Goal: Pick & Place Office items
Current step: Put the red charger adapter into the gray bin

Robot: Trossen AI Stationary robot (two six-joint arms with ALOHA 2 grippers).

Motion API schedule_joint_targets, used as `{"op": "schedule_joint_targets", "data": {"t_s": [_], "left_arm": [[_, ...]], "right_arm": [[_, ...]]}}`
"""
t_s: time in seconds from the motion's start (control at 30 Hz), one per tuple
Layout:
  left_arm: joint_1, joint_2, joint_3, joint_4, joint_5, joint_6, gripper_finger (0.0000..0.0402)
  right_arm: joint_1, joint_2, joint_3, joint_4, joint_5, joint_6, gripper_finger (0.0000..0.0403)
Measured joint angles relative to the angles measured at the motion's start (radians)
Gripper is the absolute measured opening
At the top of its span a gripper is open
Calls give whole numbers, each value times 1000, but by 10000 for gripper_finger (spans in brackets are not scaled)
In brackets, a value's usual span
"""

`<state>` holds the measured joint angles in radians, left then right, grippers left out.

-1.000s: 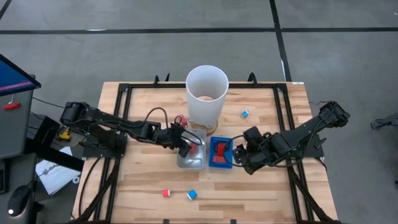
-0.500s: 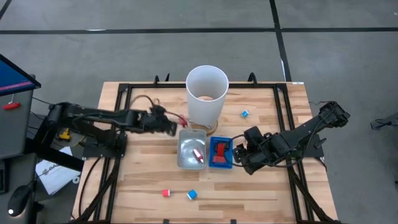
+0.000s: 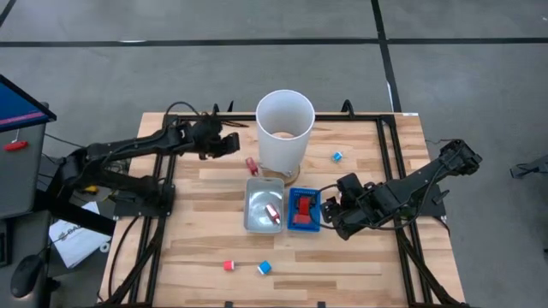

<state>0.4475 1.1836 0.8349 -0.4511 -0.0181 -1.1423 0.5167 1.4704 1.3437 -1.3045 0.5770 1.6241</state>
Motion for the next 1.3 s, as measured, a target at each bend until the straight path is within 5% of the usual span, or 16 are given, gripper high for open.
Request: {"op": "schedule_joint_targets", "data": {"t_s": [0.5,0.7,1.07,1.3], "left_arm": [[267,212,-131,443,622,-275,155],[320,279,-130,481,717,-307,176],[317,317,-128,465,747,-357,287],[280,446,-98,459,787,-366,301]], "right_arm": [[13,0,0,1,0,34,254],[23,0,0,-2,0,72,254],[59,-21,0,-35,0,164,254],[59,-55,0,-47,0,161,254]]}}
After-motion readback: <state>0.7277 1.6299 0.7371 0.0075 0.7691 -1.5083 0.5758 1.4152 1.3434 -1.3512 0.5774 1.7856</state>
